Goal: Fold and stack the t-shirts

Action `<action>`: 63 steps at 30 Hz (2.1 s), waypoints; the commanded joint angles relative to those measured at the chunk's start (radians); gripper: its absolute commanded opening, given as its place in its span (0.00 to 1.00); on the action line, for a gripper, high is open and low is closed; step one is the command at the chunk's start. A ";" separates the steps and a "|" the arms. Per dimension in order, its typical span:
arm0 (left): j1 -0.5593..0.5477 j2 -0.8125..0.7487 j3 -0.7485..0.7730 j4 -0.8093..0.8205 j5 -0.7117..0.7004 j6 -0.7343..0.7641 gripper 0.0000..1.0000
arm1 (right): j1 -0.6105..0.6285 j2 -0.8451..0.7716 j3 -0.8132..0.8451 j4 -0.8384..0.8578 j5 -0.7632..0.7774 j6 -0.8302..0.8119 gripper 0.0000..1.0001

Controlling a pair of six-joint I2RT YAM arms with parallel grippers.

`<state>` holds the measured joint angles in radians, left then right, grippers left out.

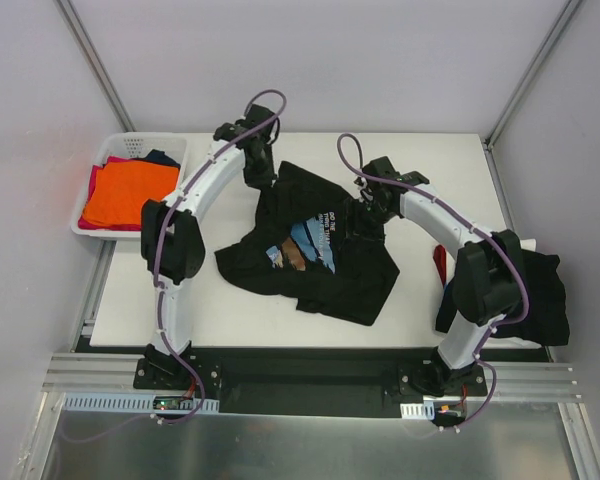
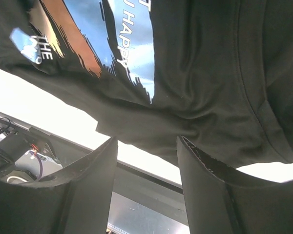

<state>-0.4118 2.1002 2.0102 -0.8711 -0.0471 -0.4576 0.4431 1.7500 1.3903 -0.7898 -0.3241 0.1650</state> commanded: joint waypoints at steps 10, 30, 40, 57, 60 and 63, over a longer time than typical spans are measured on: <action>0.231 0.073 0.199 -0.233 -0.215 -0.019 0.00 | 0.009 0.042 0.053 -0.008 -0.027 -0.012 0.55; 0.304 0.020 0.124 -0.456 -0.442 -0.217 0.00 | 0.029 0.124 0.131 -0.023 -0.036 0.005 0.55; 0.309 -0.054 -0.005 -0.454 -0.453 -0.288 0.15 | 0.029 0.149 0.171 -0.035 -0.024 -0.001 0.52; 0.216 -0.152 -0.065 -0.148 -0.025 -0.116 0.68 | -0.044 0.384 0.536 -0.104 0.004 -0.042 0.01; 0.131 -0.115 -0.077 -0.126 0.046 -0.092 0.65 | -0.087 0.500 0.701 -0.141 -0.030 -0.042 0.01; 0.019 -0.089 -0.093 -0.089 0.076 -0.061 0.66 | -0.121 0.583 0.789 -0.129 -0.073 -0.027 0.01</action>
<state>-0.2642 1.9896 1.9476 -1.0195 -0.1017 -0.5892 0.3729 2.2562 2.0537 -0.8864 -0.3424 0.1375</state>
